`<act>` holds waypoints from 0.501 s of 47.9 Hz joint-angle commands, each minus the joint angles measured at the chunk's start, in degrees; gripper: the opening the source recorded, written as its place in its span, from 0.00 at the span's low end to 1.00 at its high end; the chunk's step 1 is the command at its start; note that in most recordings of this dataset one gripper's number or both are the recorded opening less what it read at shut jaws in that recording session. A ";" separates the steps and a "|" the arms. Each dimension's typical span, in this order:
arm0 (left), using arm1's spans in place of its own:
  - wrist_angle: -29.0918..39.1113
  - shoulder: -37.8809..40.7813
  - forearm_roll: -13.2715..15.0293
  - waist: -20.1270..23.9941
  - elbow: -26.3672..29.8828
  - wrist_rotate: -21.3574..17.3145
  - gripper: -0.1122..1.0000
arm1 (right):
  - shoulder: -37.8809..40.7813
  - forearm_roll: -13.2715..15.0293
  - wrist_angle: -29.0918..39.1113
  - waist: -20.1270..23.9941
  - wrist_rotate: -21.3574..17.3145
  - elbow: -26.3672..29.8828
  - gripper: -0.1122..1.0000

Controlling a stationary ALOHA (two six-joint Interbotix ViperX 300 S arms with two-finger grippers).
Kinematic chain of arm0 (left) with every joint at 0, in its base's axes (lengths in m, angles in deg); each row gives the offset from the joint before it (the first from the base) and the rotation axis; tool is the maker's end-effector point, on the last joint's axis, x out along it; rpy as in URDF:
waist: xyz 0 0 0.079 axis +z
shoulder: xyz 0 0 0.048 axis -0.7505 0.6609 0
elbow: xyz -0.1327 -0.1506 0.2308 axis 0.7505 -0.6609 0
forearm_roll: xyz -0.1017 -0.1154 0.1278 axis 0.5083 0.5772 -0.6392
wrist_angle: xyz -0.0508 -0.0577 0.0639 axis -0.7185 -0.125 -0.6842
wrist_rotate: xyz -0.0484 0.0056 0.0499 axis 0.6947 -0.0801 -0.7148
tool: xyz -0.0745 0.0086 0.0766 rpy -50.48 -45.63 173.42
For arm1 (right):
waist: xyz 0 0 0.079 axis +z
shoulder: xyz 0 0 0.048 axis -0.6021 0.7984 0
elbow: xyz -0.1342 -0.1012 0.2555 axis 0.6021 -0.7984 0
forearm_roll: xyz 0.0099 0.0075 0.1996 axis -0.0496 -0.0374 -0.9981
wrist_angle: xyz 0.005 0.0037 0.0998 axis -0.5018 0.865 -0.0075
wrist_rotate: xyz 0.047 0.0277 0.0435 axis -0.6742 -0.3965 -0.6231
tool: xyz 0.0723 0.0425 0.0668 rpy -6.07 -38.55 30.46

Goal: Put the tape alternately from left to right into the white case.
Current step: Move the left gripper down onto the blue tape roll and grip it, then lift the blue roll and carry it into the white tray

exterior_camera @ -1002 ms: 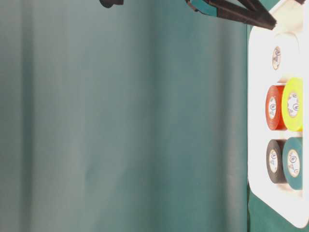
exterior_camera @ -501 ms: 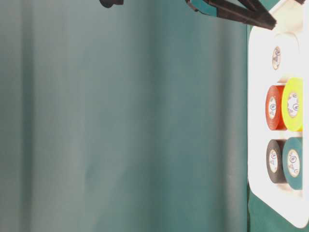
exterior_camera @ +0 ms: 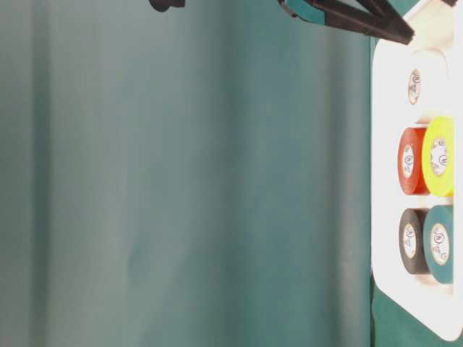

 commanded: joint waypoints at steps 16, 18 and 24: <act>-0.35 -3.43 0.09 -0.44 4.04 0.00 0.08 | -1.05 -0.09 -0.44 0.09 -0.09 0.70 0.83; -0.18 -3.78 0.09 -0.53 4.57 0.00 0.08 | -1.05 -0.09 -0.44 0.09 -0.09 0.70 0.83; 0.09 -4.75 0.09 -0.53 5.89 -0.09 0.08 | -1.05 -0.09 -0.44 0.09 -0.09 0.62 0.83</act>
